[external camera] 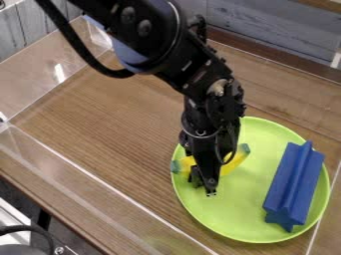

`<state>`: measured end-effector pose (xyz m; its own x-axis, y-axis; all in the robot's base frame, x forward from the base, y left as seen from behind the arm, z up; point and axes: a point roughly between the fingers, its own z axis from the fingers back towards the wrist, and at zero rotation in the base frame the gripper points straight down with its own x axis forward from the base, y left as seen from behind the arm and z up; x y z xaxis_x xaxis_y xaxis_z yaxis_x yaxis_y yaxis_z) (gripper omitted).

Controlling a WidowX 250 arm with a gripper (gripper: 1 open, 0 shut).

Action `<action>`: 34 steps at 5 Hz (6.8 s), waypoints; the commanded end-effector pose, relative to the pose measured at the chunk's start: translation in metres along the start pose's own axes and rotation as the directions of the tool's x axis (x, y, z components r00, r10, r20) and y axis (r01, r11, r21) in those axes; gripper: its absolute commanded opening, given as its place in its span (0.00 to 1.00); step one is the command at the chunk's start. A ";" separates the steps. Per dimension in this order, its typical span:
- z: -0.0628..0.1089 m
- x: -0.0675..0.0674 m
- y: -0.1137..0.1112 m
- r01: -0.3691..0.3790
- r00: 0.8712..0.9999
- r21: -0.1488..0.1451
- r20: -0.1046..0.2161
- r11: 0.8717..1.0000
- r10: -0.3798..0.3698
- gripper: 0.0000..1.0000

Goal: Remove the banana from inside the green plate and put it on the table

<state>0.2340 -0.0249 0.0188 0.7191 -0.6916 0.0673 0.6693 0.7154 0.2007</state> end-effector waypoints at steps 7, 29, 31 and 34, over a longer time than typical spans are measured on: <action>-0.006 -0.014 0.014 -0.017 0.997 -0.017 -0.070 1.000 0.016 0.00; 0.034 -0.044 0.029 -0.045 0.997 -0.080 -0.074 0.996 0.039 0.00; 0.035 -0.045 0.031 -0.052 0.997 -0.080 -0.058 0.995 0.048 0.00; 0.038 -0.048 0.035 -0.071 0.996 -0.091 -0.057 0.993 0.066 0.00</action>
<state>0.2076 0.0273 0.0495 0.7660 -0.6427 -0.0115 0.6418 0.7637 0.0698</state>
